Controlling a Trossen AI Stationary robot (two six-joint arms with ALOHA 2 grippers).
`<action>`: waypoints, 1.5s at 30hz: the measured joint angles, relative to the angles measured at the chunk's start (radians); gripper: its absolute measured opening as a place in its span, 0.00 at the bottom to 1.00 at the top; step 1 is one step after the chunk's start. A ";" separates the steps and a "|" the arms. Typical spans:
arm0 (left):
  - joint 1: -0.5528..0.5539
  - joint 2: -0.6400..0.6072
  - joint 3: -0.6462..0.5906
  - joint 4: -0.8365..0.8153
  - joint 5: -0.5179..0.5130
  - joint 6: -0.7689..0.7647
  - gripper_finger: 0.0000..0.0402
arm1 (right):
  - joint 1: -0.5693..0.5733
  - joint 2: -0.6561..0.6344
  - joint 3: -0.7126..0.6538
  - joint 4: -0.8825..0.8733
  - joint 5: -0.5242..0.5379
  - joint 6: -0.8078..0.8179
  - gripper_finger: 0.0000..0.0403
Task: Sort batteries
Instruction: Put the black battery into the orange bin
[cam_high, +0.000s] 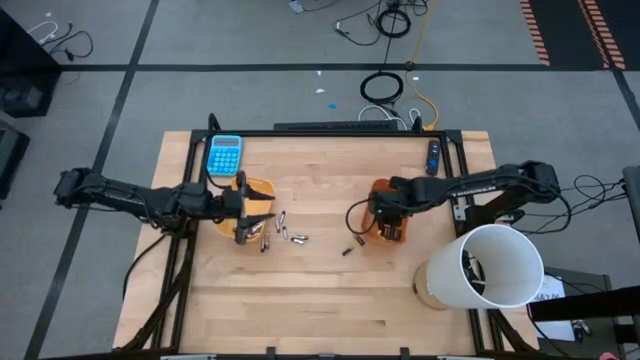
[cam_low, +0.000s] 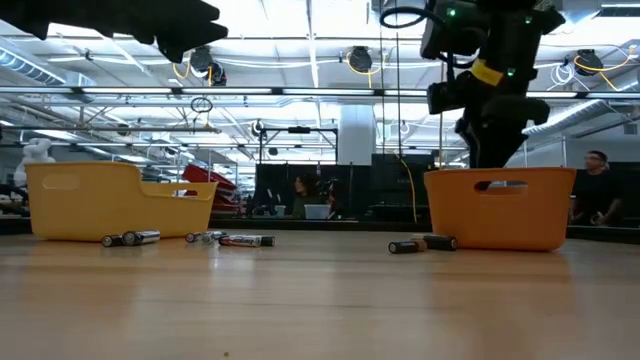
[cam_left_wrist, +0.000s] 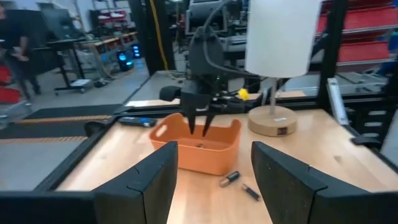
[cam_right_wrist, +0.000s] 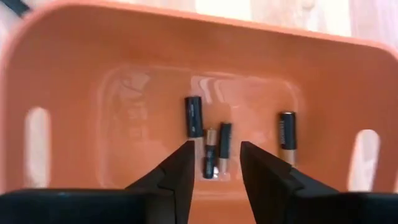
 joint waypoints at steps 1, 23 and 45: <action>0.007 0.000 0.000 0.003 -0.004 0.011 0.53 | -0.005 -0.001 0.002 -0.006 0.001 -0.014 0.30; 0.061 0.000 0.000 -0.055 0.015 -0.036 0.53 | 0.095 0.440 0.540 -0.051 -0.056 -0.358 0.56; 0.047 0.000 0.000 -0.066 0.013 -0.065 0.53 | 0.172 0.558 0.544 -0.074 -0.180 -0.402 0.52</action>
